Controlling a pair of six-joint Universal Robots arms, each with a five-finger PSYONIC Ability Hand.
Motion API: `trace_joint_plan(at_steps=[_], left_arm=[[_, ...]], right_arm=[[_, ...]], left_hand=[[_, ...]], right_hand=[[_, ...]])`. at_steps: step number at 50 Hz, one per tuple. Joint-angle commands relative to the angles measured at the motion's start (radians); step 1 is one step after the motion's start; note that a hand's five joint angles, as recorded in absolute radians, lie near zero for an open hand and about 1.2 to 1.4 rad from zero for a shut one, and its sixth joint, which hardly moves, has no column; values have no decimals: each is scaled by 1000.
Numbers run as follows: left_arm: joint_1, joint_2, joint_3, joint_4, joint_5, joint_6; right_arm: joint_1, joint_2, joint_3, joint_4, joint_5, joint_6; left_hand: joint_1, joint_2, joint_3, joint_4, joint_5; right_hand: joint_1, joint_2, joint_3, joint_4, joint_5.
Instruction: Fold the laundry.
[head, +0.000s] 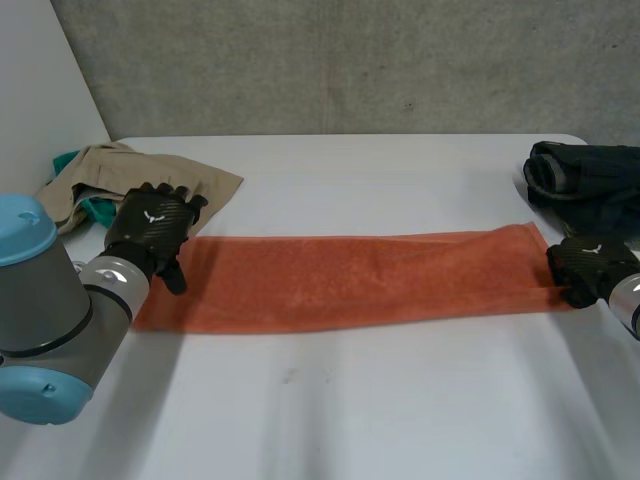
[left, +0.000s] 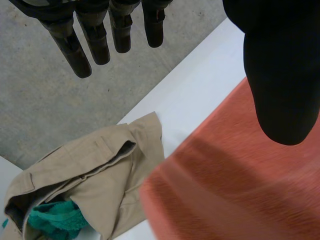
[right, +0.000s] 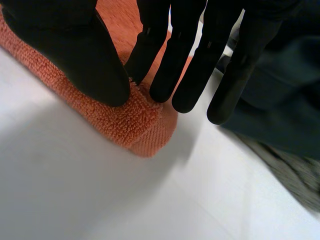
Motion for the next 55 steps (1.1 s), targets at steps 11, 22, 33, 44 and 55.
trace_joint_plan(at_steps=[11, 22, 33, 44, 55], left_arm=[[7, 102, -33, -7, -2, -1], [50, 184, -56, -9, -2, -59], [71, 213, -102, -9, 4, -89], [73, 211, -102, -6, 6, -89], [38, 211, -82, 3, 6, -89]], right_arm=[[-125, -119, -15, -35, 130, -291], [391, -200, -39, -162, 1, -197], [957, 132, -285, -278, -44, -196], [1018, 243, -320, -266, -4, -182], [840, -8, -147, -150, 269, 123]], left_hand=[[-15, -31, -41, -29, -48], [-15, -31, -41, -29, -48], [-15, -31, -41, -29, -48], [-15, -31, -41, -29, -48], [-15, -31, -41, -29, -48]], right_hand=[[273, 219, 212, 205, 245], [273, 219, 212, 205, 245], [273, 219, 212, 205, 245], [-787, -841, -848, -855, -815], [-949, -1003, -1010, -1016, -977]])
